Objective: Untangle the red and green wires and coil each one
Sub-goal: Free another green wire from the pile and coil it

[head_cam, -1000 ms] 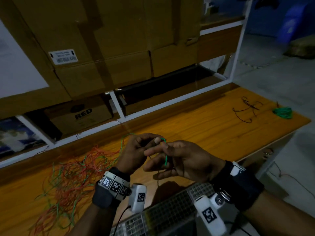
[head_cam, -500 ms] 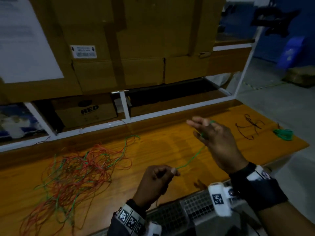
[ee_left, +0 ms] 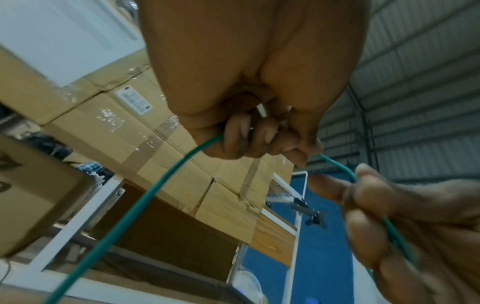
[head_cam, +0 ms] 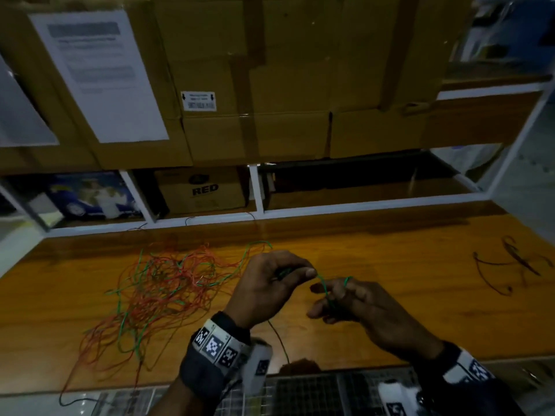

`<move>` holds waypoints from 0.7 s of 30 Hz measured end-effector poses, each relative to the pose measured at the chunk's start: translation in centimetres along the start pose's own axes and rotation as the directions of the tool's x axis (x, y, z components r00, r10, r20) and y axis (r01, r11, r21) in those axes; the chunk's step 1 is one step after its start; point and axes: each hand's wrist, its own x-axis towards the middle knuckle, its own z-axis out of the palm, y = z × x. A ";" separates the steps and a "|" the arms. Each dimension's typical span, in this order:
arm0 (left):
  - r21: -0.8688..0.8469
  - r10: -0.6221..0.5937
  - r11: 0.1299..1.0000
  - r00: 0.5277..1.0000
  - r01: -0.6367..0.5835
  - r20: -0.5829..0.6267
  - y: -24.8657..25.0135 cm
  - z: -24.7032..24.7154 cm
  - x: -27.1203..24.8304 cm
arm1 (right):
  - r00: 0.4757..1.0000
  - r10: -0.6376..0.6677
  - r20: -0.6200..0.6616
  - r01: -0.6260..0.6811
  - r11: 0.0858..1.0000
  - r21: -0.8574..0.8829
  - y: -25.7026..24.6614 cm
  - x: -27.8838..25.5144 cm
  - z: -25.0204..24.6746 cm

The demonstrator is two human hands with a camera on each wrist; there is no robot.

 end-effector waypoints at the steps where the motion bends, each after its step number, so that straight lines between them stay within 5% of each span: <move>1: 0.014 0.013 1.000 1.000 -0.013 0.003 0.3 0.4 0.3 | 0.999 -0.021 0.044 0.024 0.996 -0.082 0.2 -0.2 -0.6; 5: 0.050 0.048 0.997 0.992 -0.054 0.115 1.7 2.4 2.0 | 0.989 -0.033 0.146 0.063 0.977 -0.204 1.6 -0.4 -1.2; 10: -0.082 0.086 0.994 0.982 -0.074 0.166 1.9 3.5 4.7 | 0.988 0.007 0.157 -0.026 0.993 0.116 1.2 -0.1 -1.4; 15: -0.401 -0.002 0.914 0.988 0.064 0.154 2.2 3.9 5.2 | 0.959 -0.137 0.249 0.047 0.941 0.336 -1.8 -0.5 -0.3; 17: -0.487 0.015 0.871 0.986 0.068 0.164 2.2 4.0 5.0 | 0.947 -0.242 0.213 0.123 0.881 0.456 -3.3 -0.5 0.3; 21: -0.595 -0.053 0.792 0.985 0.140 0.161 1.5 5.2 3.1 | 0.934 -0.352 -0.063 0.328 0.775 0.539 -5.9 0.8 -0.3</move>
